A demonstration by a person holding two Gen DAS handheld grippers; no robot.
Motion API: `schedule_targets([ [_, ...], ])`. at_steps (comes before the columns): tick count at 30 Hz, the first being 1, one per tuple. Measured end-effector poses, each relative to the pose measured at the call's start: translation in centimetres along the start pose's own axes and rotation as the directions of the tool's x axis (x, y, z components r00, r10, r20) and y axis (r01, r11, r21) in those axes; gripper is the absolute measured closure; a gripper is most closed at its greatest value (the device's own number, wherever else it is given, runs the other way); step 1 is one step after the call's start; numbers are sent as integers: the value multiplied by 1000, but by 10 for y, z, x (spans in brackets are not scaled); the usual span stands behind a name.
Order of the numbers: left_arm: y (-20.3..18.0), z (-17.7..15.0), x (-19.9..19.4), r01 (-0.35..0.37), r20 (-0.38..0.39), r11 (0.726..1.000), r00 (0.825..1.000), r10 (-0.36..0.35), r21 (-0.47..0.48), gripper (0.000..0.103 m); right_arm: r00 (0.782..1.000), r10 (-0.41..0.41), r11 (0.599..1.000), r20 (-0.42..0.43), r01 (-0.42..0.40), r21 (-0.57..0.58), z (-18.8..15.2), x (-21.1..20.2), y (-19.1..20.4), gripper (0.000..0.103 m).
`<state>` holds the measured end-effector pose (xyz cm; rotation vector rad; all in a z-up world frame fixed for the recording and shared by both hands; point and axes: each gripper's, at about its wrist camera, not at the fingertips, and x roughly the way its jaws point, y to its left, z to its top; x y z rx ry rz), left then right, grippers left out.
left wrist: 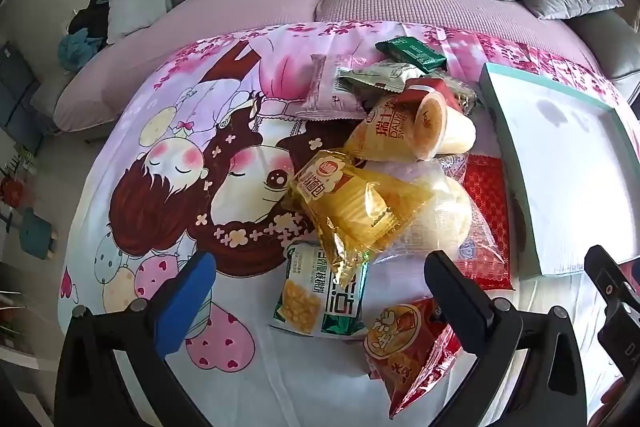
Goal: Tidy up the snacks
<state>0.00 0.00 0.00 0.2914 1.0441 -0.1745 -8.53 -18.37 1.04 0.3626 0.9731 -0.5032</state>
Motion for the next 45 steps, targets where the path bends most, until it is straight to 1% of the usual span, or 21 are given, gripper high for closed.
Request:
schedule_targets([
  [6, 1, 0, 0, 7, -4, 1000, 1000, -7, 0, 0, 1000, 1, 1000, -2, -1, -1, 0, 0, 0, 0],
  [22, 0, 0, 0, 0, 2, 1000, 1000, 0, 2, 0, 1000, 1, 1000, -6, -1, -2, 2, 0, 1, 0],
  [24, -7, 2, 0, 2, 3, 1000, 1000, -2, 2, 0, 1000, 1, 1000, -6, -1, -3, -2, 1, -1, 0],
  [32, -11, 9, -6, 34, 17, 999, 999, -34, -3, 0, 1000, 1, 1000, -8, -1, -2, -1, 1, -1, 0],
  [45, -12, 8, -11, 99, 43, 995, 994, -99, -6, 0, 1000, 2, 1000, -11, -2, 0, -1, 1, -1, 0],
])
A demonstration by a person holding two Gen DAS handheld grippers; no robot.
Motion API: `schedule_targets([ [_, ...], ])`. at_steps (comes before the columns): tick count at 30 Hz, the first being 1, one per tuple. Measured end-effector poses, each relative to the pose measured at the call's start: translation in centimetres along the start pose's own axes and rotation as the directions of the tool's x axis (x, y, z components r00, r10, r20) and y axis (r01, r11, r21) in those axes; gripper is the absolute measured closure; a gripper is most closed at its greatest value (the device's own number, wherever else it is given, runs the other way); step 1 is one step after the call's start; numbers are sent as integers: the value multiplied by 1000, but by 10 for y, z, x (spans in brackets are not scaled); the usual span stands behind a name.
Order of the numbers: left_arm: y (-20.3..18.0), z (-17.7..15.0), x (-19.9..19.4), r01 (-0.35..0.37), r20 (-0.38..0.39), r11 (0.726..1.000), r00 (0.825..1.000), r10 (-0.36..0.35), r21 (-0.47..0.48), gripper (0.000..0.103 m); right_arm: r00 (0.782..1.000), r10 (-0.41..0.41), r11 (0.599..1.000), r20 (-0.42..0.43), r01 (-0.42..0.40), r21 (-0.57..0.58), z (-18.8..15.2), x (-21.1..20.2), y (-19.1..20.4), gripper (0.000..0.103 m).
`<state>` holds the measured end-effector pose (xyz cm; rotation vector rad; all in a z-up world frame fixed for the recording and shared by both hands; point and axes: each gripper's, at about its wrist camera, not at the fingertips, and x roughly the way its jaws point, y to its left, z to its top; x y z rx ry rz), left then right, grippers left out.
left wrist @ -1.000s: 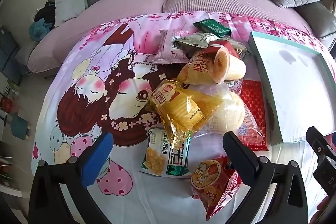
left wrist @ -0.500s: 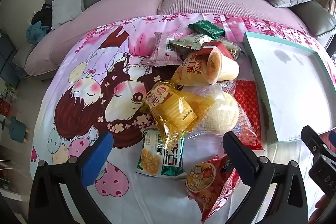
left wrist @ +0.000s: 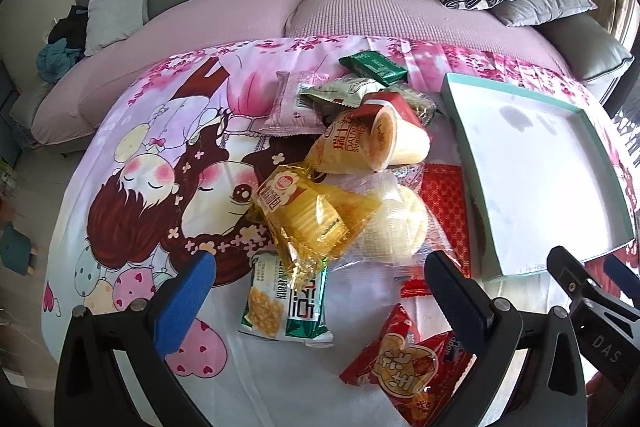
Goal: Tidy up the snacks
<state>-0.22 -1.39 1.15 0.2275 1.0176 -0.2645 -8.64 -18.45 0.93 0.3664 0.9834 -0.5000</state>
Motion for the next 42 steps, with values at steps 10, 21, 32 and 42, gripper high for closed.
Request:
schedule_targets([
  [10, -2, 0, -4, 51, 18, 999, 999, -51, 1, 0, 1000, 0, 1000, -1, 0, 0, 0, 1, 0, 0],
  [21, -2, -1, -5, 92, 24, 996, 995, -92, -1, 0, 1000, 1, 1000, -1, -1, 1, 0, 1, 0, 0],
  [32, -1, -1, -4, 97, 19, 995, 995, -97, -4, 0, 1000, -7, 1000, -1, 7, 1, -1, -1, -1, 0],
  [42, 2, -1, -4, 69, 22, 997, 997, -68, -17, 0, 1000, -8, 1000, 0, 8, 0, -1, 0, 1, 0],
])
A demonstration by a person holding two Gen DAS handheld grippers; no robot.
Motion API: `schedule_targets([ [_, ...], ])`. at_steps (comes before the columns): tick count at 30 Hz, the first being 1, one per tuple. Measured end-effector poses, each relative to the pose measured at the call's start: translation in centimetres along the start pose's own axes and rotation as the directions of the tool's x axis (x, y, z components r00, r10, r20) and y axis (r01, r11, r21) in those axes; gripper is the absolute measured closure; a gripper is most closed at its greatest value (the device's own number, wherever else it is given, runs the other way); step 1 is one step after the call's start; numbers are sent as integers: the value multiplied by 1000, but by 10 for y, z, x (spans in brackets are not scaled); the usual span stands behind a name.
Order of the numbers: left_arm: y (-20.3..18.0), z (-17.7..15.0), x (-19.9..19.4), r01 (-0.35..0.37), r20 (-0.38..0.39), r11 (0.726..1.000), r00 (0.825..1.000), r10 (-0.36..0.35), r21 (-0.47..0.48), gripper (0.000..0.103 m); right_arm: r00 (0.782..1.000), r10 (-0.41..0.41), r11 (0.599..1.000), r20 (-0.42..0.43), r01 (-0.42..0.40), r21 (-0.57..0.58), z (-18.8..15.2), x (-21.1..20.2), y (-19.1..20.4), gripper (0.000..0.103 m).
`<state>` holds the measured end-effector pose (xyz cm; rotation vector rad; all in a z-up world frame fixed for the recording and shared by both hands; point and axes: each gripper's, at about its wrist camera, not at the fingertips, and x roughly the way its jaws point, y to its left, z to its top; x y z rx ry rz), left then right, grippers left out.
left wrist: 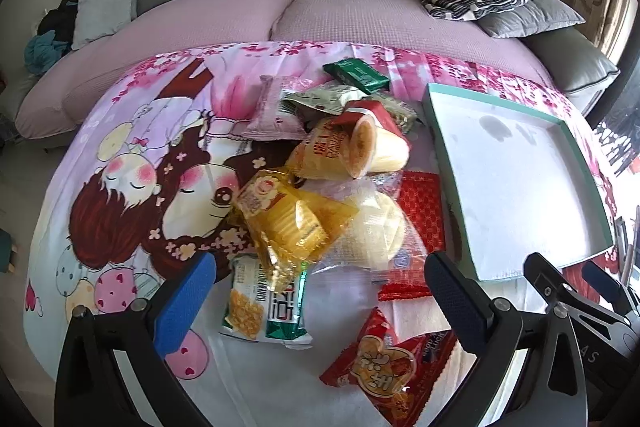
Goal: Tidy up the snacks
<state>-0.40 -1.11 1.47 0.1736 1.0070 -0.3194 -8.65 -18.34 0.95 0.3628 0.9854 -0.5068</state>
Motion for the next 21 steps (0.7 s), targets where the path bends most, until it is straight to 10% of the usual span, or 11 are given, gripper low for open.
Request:
schedule_targets([
  [21, 55, -3, -7, -79, -43, 987, 996, 73, -137, 0, 994, 107, 991, -9, -108, -78, -10, -15, 45, 0],
])
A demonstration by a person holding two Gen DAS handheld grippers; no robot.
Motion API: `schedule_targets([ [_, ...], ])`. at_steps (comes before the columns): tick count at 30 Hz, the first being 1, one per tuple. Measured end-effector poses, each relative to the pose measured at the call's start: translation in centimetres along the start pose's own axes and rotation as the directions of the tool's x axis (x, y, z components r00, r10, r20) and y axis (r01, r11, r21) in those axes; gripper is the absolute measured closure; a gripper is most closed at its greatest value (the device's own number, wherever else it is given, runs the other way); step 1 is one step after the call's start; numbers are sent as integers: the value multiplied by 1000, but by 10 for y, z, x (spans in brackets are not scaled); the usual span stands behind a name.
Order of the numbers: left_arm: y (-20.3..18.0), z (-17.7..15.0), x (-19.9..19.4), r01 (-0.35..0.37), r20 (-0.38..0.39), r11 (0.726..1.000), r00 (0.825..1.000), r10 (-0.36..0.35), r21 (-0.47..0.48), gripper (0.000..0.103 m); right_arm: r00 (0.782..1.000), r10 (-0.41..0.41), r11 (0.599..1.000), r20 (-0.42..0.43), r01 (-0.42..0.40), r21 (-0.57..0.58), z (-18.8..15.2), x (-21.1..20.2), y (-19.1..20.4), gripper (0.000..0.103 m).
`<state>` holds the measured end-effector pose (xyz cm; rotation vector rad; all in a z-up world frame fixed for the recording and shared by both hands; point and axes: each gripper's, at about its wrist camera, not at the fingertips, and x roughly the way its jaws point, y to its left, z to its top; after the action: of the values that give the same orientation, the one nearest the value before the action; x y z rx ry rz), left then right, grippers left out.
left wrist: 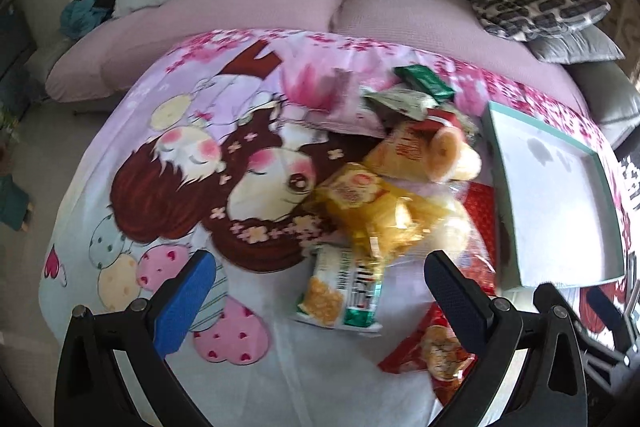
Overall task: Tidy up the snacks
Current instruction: 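Grasp the corn-print snack bag with the left gripper while the right gripper grasps the red chip bag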
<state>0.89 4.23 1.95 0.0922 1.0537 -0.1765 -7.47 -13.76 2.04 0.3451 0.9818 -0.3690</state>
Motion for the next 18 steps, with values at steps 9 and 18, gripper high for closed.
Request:
schedule_targets([
  [9, 21, -6, 11, 52, -58, 998, 997, -54, -41, 0, 996, 56, 996, -64, -60, -63, -18, 8, 46, 0],
  [18, 15, -15, 44, 77, -181, 997, 980, -80, -24, 0, 989, 74, 996, -131, -80, -37, -39, 25, 56, 0],
])
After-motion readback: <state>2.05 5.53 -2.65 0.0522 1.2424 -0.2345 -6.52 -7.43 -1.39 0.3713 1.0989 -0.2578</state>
